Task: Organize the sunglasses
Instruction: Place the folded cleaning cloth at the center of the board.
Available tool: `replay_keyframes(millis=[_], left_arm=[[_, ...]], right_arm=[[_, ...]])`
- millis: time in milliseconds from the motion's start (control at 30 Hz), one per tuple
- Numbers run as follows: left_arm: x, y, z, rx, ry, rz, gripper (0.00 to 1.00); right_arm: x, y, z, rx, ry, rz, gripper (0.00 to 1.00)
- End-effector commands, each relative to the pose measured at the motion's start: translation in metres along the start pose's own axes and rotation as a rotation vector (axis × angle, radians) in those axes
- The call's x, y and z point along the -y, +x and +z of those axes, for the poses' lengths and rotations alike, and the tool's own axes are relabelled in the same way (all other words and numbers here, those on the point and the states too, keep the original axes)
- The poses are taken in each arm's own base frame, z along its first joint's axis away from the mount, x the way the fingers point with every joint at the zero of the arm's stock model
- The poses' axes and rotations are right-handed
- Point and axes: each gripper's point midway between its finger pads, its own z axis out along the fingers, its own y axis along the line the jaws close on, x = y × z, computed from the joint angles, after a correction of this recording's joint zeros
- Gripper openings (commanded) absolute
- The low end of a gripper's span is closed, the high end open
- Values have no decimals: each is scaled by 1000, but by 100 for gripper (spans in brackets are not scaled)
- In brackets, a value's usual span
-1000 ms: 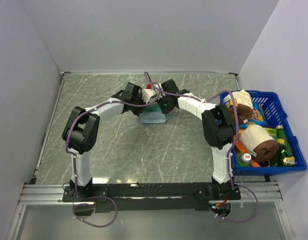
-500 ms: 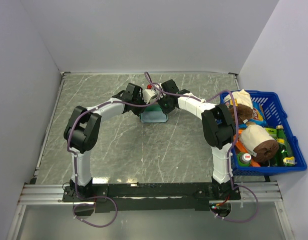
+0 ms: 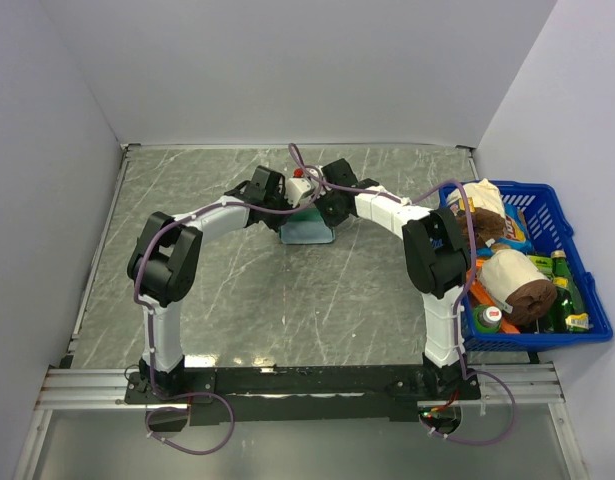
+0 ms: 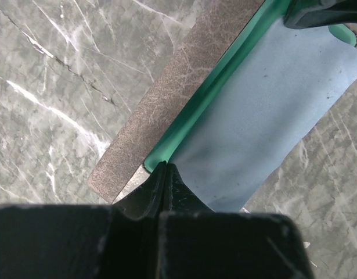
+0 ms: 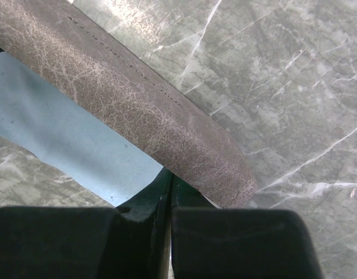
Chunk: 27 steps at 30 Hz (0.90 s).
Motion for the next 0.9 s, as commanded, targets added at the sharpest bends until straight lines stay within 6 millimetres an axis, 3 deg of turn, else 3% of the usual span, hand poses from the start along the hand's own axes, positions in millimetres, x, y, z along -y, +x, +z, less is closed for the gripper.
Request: replay_keyframes(millis=[0,867], left_arm=[[-3,-15,0,44,-35,20,1],[4,-9,1,48,-55,47,1]], right_arm=[[-4,-19,0,61,8,-23,0],[-11,-13,2,58,24,-36,0]])
